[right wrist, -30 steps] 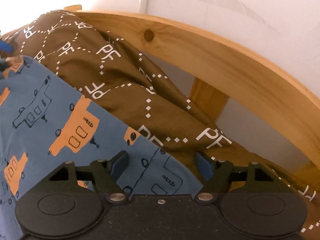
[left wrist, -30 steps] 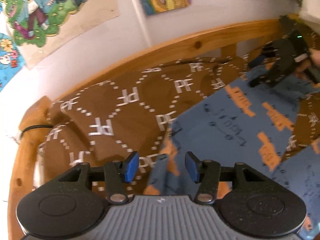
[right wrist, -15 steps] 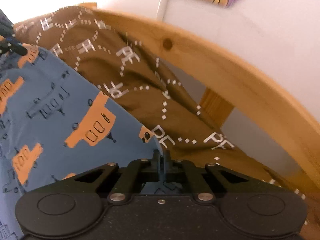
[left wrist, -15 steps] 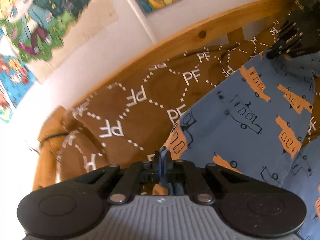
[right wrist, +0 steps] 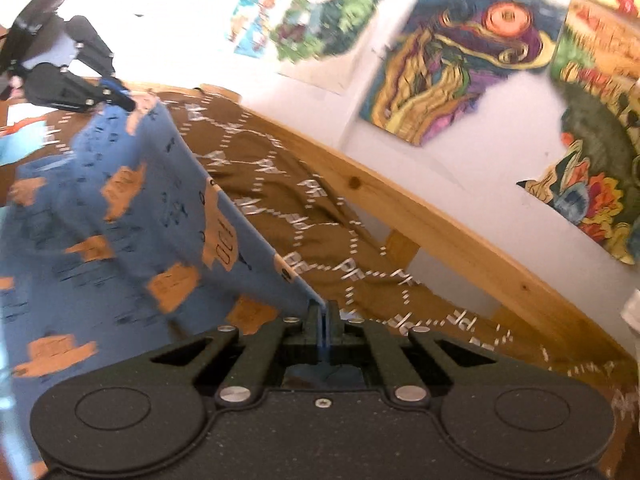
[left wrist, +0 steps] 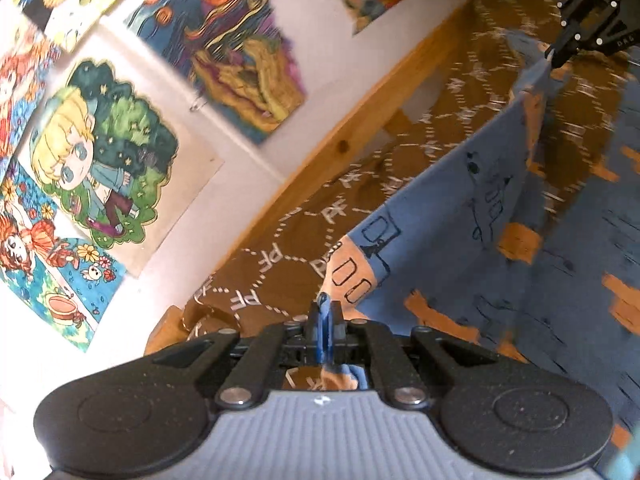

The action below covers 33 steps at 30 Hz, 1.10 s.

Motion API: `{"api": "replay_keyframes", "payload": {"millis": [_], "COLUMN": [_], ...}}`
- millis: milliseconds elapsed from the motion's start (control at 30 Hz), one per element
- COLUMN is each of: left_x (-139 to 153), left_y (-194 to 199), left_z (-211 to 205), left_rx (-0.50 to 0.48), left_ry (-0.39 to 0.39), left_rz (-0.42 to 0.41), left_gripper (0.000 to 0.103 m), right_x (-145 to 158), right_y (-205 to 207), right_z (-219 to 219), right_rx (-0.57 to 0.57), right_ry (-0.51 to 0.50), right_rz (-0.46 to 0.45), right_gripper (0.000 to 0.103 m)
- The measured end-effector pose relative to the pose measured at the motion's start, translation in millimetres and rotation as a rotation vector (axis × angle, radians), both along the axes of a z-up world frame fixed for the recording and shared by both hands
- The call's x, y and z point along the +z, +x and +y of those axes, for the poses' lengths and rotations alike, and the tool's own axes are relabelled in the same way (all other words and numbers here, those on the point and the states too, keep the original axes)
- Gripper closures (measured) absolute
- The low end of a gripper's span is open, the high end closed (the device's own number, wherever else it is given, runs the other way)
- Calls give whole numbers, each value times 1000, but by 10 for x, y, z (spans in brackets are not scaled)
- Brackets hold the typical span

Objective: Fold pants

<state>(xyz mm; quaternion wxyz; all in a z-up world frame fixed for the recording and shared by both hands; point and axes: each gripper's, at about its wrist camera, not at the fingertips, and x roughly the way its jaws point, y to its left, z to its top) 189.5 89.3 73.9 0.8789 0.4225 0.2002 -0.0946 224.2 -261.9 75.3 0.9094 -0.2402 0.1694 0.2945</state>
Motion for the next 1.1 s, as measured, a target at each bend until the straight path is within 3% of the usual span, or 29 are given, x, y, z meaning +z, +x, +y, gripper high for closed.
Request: {"api": "replay_keyframes", "payload": {"millis": [67, 233, 467, 667, 800, 867, 967, 1100], "left_x": [-80, -480, -952, -895, -641, -613, -755, -1237], "left_y": [-218, -725, -965, -887, -866, -952, -1083, -1265], "left_z": [-9, -22, -17, -44, -106, -110, -57, 46], "left_rx": [-26, -86, -95, -107, -126, -172, -210, -244], "left_ry": [14, 136, 255, 376, 448, 506, 529, 587], "left_rz": [13, 63, 117, 6, -182, -235, -145, 6], "left_gripper": [100, 100, 100, 101, 101, 101, 100, 98], "right_x": [-79, -395, -876, -927, -876, -850, -896, -996], "right_y": [-272, -886, -1361, -1382, -1443, -1505, -1575, -1566], "right_z": [3, 44, 220, 275, 297, 308, 314, 290], "right_rx": [-1, -2, 4, -44, -37, -14, 10, 19], "right_ry": [-8, -37, -114, -25, -5, -26, -69, -86], "right_rz": [-8, 26, 66, 106, 87, 67, 69, 128], "right_gripper": [103, 103, 103, 103, 103, 103, 103, 103]}}
